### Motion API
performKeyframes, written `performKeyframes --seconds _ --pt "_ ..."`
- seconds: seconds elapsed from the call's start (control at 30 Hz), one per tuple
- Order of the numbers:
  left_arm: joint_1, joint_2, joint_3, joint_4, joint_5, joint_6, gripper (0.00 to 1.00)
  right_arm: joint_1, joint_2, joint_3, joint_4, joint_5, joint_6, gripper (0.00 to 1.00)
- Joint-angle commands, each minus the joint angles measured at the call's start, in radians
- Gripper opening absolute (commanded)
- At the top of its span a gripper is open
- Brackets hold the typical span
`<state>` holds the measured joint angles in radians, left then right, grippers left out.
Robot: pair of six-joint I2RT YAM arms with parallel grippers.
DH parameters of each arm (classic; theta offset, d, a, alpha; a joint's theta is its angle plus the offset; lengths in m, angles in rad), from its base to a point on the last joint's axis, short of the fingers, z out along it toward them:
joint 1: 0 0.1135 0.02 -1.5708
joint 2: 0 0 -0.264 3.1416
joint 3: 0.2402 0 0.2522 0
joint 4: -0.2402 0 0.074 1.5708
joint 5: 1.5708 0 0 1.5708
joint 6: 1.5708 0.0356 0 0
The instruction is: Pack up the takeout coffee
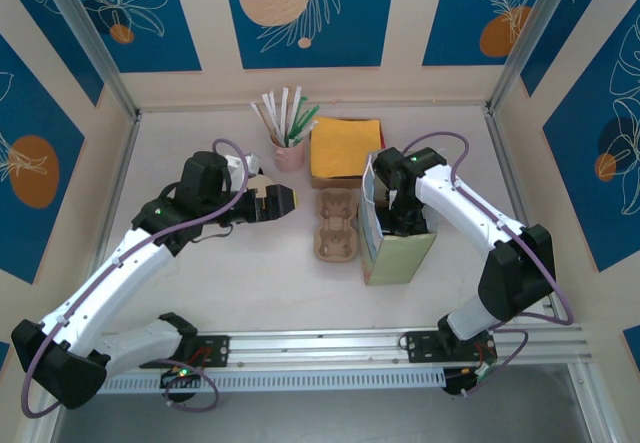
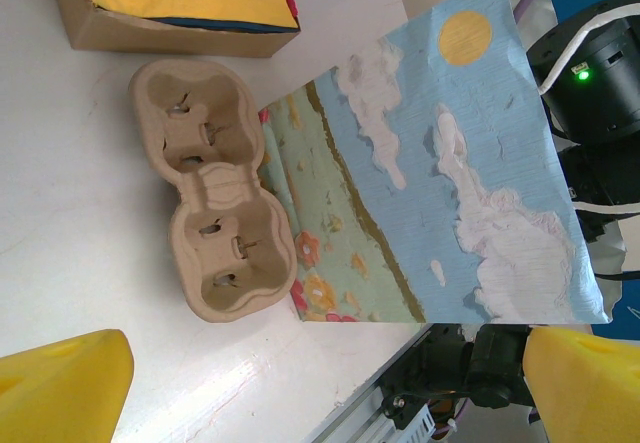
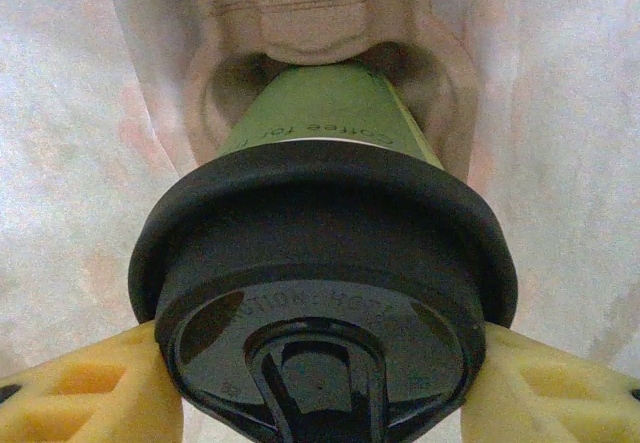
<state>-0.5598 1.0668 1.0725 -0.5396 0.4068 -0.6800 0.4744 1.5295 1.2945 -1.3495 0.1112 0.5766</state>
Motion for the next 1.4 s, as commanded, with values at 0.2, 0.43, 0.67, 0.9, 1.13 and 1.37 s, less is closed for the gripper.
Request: performKeyframes --seconds 0.2,0.43,0.67,0.9,1.13,1.37 --pt "-0.003 -0.01 0.032 -0.002 0.012 0.004 1.0 -0.005 0.018 -0.024 0.013 -0.016 -0.01 0.57" --pt "-0.003 -0.007 0.034 -0.002 0.011 0.005 1.0 -0.004 0.018 -0.024 0.013 -0.016 -0.011 0.57" --pt "-0.002 -0.004 0.033 0.0 0.013 0.004 1.0 -0.007 0.018 -0.026 0.015 -0.015 -0.012 0.57" --pt "-0.003 -0.007 0.034 -0.003 0.012 0.002 1.0 -0.01 0.028 -0.034 0.031 -0.018 -0.018 0.57" --pt "-0.003 -0.006 0.039 -0.011 0.009 0.007 1.0 -0.011 0.04 -0.052 0.052 -0.021 -0.019 0.57" --pt "-0.003 -0.007 0.039 -0.013 0.009 0.007 1.0 -0.01 0.053 -0.077 0.082 -0.033 -0.017 0.57"
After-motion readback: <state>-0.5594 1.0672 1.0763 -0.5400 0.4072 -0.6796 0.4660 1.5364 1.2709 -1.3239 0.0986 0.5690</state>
